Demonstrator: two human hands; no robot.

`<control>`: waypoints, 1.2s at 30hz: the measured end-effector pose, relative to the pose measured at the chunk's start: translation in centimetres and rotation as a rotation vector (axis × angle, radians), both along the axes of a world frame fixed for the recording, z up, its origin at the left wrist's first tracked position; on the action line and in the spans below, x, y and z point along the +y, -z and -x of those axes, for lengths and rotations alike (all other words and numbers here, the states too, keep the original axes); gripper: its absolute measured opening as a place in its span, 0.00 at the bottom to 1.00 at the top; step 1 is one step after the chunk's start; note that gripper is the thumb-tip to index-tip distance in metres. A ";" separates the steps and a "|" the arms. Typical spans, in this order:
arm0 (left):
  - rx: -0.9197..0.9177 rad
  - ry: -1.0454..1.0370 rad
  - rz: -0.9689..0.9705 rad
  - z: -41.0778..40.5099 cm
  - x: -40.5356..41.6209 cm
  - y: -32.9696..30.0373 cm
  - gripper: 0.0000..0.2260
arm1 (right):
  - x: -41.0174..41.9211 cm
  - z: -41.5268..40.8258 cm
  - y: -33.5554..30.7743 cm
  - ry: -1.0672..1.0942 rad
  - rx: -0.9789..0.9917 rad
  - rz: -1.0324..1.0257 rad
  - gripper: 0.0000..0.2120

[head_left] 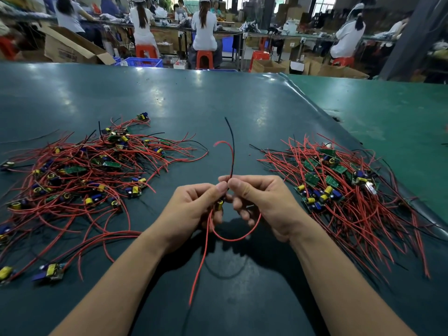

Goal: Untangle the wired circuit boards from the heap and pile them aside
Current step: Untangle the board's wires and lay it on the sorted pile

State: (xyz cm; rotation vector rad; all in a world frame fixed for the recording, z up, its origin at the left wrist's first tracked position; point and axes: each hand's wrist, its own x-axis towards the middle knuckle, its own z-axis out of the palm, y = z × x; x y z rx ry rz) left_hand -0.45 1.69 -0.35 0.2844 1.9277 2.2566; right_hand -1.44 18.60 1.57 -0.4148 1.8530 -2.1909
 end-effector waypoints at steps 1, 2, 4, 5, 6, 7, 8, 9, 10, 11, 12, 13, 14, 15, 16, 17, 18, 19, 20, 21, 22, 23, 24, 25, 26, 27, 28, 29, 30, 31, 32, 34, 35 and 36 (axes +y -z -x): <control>0.008 0.015 0.013 -0.1 0.0 0.0 0.13 | -0.1 0.0 0.0 0.023 0.012 -0.005 0.09; 0.017 0.031 0.025 -0.1 -0.1 0.0 0.13 | -0.2 0.1 0.0 0.049 0.016 -0.017 0.08; 0.028 0.064 0.036 -0.2 -0.1 0.0 0.12 | -0.4 0.1 -0.1 0.089 -0.018 -0.021 0.08; 0.027 0.074 0.036 -0.1 -0.1 0.0 0.11 | -0.4 0.2 -0.1 0.097 -0.048 -0.003 0.08; 0.020 0.076 0.034 0.0 -0.1 0.0 0.11 | -0.4 0.3 0.0 0.106 -0.081 0.020 0.10; 0.009 0.073 0.029 0.1 -0.1 -0.1 0.11 | -0.4 0.4 0.0 0.121 -0.109 0.048 0.11; -0.002 0.068 0.016 0.1 -0.1 -0.1 0.11 | -0.4 0.6 0.0 0.145 -0.132 0.077 0.11; -0.015 0.067 -0.010 0.2 -0.1 -0.1 0.10 | -0.4 0.7 -0.1 0.177 -0.152 0.112 0.11; -0.029 0.069 -0.050 0.3 -0.1 -0.1 0.10 | -0.5 1.0 0.0 0.215 -0.173 0.154 0.12; -0.044 0.073 -0.101 0.4 -0.2 -0.1 0.10 | -0.4 1.2 0.0 0.260 -0.197 0.202 0.13; -0.057 0.074 -0.153 0.4 -0.2 -0.1 0.10 | -0.3 1.5 0.0 0.311 -0.221 0.254 0.14; -0.069 0.069 -0.195 0.5 -0.2 -0.1 0.10 | 0.0 1.7 0.1 0.362 -0.236 0.301 0.13; -0.081 0.056 -0.225 0.5 -0.2 -0.1 0.09 | 0.4 1.9 0.1 0.407 -0.239 0.322 0.11; -0.091 0.036 -0.245 0.5 -0.2 -0.1 0.09 | 0.8 2.0 0.1 0.442 -0.230 0.302 0.09; -0.094 0.010 -0.254 0.5 -0.2 -0.1 0.08 | 1.0 2.0 0.2 0.453 -0.223 0.252 0.08; -0.090 -0.019 -0.255 0.5 -0.1 -0.1 0.08 | 1.1 1.9 0.2 0.431 -0.228 0.194 0.09; -0.080 -0.045 -0.250 0.5 0.0 0.0 0.08 | 1.0 1.7 0.3 0.378 -0.243 0.135 0.12; -0.066 -0.068 -0.238 0.5 0.1 0.0 0.08 | 0.6 1.4 0.4 0.306 -0.254 0.076 0.16; -0.047 -0.086 -0.213 0.5 0.3 0.1 0.08 | 0.1 1.0 0.5 0.231 -0.249 0.024 0.18; -0.021 -0.101 -0.171 0.4 0.4 0.2 0.08 | -0.4 0.7 0.5 0.167 -0.231 -0.008 0.19; 0.011 -0.116 -0.118 0.3 0.5 0.4 0.08 | -0.9 0.4 0.7 0.125 -0.207 -0.022 0.19; 0.045 -0.132 -0.062 0.3 0.6 0.6 0.08 | -1.1 0.3 0.8 0.112 -0.186 -0.029 0.19; 0.077 -0.149 -0.009 0.2 0.7 0.7 0.08 | -1.3 0.3 0.8 0.122 -0.173 -0.035 0.19; 0.101 -0.162 0.037 0.2 0.8 0.7 0.08 | -1.2 0.4 0.9 0.141 -0.169 -0.040 0.17; 0.117 -0.171 0.068 0.1 0.9 0.8 0.08 | -1.2 0.4 0.9 0.159 -0.169 -0.041 0.15; 0.129 -0.173 0.085 0.1 1.0 0.8 0.08 | -1.0 0.5 0.9 0.171 -0.170 -0.041 0.11; 0.134 -0.169 0.088 0.1 1.0 0.7 0.09 | -1.0 0.6 0.9 0.179 -0.172 -0.039 0.09; 0.127 -0.162 0.075 0.1 1.0 0.6 0.09 | -1.0 0.6 1.0 0.184 -0.174 -0.037 0.09; 0.105 -0.154 0.048 0.1 1.0 0.5 0.11 | -1.1 0.6 1.0 0.185 -0.177 -0.029 0.11; 0.074 -0.148 0.016 0.1 1.0 0.5 0.12 | -1.2 0.7 1.1 0.187 -0.180 -0.018 0.13; 0.048 -0.147 -0.001 0.2 1.0 0.4 0.12 | -1.3 0.7 1.1 0.187 -0.181 -0.007 0.14; 0.052 -0.154 0.029 0.3 0.9 0.5 0.12 | -1.4 0.7 1.2 0.180 -0.159 -0.022 0.12; 0.069 -0.154 0.056 0.3 1.0 0.5 0.12 | -1.4 0.6 1.2 0.176 -0.138 -0.045 0.10; 0.084 -0.151 0.078 0.2 1.0 0.5 0.12 | -1.4 0.6 1.3 0.174 -0.116 -0.066 0.09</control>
